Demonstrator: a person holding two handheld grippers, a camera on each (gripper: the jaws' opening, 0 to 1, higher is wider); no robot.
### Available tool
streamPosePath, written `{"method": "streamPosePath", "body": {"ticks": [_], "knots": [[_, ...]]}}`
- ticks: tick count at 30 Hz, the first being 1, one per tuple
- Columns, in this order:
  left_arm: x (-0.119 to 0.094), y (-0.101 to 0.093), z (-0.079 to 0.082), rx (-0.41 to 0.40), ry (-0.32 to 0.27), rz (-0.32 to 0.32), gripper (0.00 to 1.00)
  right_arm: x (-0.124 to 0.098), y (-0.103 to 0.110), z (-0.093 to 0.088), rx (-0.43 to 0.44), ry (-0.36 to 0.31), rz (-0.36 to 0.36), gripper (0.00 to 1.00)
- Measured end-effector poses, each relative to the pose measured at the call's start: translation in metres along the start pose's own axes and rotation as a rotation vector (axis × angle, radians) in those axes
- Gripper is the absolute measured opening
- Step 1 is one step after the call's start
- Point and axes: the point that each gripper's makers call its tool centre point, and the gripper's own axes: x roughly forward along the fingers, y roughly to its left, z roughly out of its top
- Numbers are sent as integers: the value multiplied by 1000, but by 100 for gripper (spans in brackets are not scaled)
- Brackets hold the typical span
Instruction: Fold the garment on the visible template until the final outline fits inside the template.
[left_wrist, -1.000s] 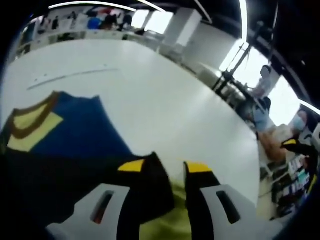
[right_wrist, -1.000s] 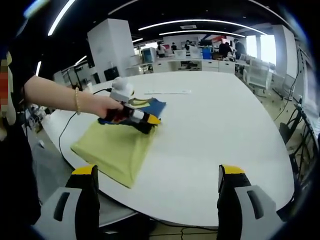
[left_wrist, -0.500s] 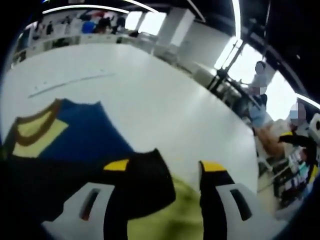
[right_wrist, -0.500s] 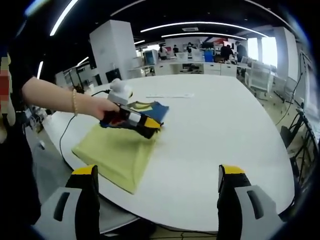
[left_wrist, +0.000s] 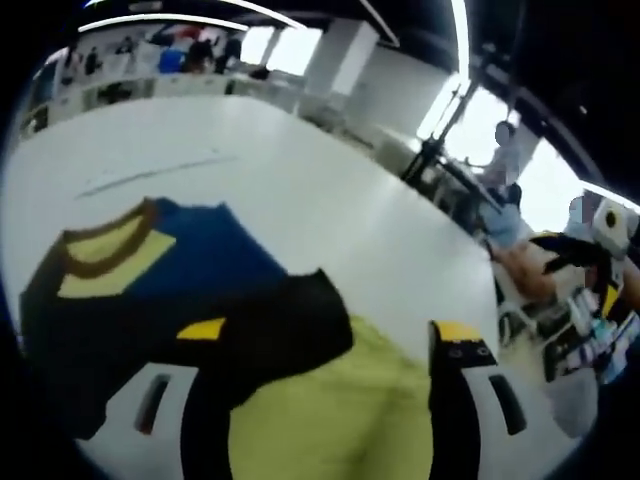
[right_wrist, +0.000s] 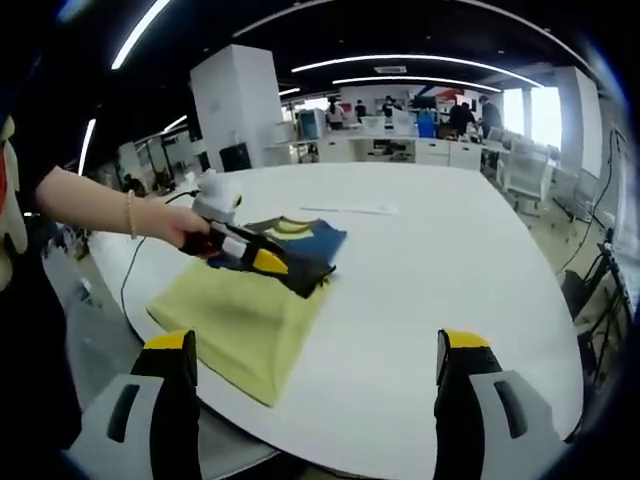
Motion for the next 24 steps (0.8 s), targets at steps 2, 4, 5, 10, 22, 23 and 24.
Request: {"method": "streamPosePath", "body": {"ticks": [2, 4, 5, 10, 22, 23, 24], "knots": [[-15, 1, -4, -5, 1, 5, 77, 0, 2, 4, -6, -6, 4, 99], [-29, 11, -6, -6, -18, 23, 79, 2, 5, 6, -10, -12, 9, 100], [-39, 13, -8, -7, -24, 33, 80, 2, 6, 7, -12, -14, 12, 100], [-78, 17, -19, -23, -51, 76, 85, 6, 17, 10, -31, -15, 34, 100], [-158, 13, -53, -18, -67, 157, 98, 3, 34, 17, -62, -32, 57, 99], [-165, 12, -55, -16, -68, 164, 99, 3, 36, 17, -63, -34, 60, 99], [-175, 11, -57, -9, -75, 175, 99, 3, 37, 17, -65, -35, 63, 99]]}}
